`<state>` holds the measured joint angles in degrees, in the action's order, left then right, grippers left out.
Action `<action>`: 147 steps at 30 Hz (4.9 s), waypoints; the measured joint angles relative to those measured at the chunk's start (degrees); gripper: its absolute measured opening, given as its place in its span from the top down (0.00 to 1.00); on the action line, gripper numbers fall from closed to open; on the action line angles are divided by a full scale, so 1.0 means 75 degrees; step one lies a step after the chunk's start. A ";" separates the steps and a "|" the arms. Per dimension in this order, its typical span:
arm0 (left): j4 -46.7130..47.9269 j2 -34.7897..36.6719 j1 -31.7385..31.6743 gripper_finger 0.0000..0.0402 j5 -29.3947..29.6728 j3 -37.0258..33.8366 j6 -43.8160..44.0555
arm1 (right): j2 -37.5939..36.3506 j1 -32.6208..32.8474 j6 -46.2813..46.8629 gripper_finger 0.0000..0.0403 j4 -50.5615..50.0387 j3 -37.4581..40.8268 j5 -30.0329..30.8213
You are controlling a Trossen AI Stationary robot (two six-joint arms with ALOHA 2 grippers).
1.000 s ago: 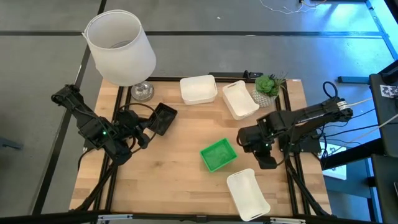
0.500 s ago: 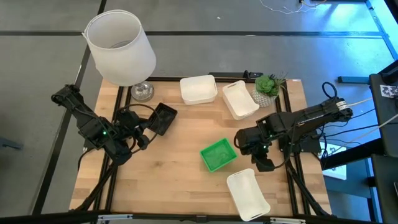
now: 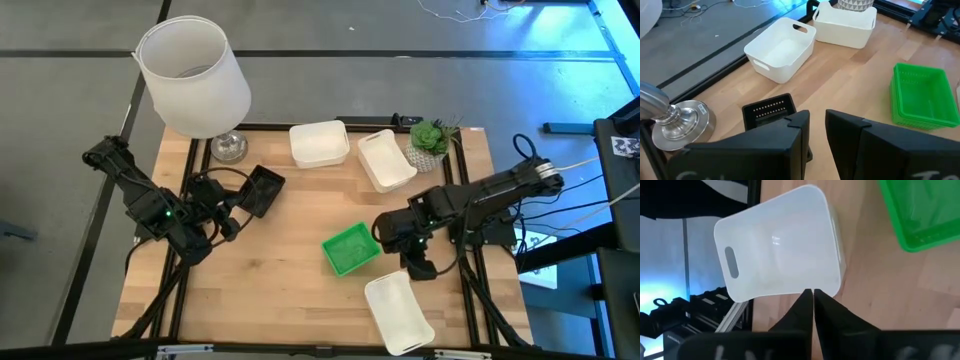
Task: Stack baskets by color
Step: Stack the bottom white bin on the top left white bin
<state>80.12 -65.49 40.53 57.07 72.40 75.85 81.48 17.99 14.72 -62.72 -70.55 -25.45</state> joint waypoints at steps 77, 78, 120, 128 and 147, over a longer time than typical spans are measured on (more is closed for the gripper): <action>0.0002 0.0000 0.0000 0.86 -0.0550 0.0000 -0.0770 | 0.3067 0.0088 -0.0048 1.00 -0.1985 -0.2676 0.0544; 0.0001 0.0000 0.0000 0.86 -0.0550 0.0000 -0.0843 | 0.3065 -0.0013 0.0089 1.00 -0.2090 -0.2960 0.0670; 0.0055 0.0000 -0.0839 0.86 0.0887 0.0000 -0.2030 | 0.3082 -0.6711 0.3463 1.00 0.3394 -0.2012 0.3575; 0.0032 0.0000 -0.1390 0.86 0.0849 0.0000 -0.2209 | 0.3191 -0.6996 0.3226 1.00 0.4173 -0.1289 0.3578; 0.0029 0.0000 -0.1874 0.86 0.0316 0.0000 -0.2479 | 0.3548 -0.6696 0.2914 1.00 0.3631 -0.1228 0.2973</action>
<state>80.34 -65.49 26.48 59.44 72.40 57.26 108.10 -32.23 36.57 -35.49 -79.76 -3.16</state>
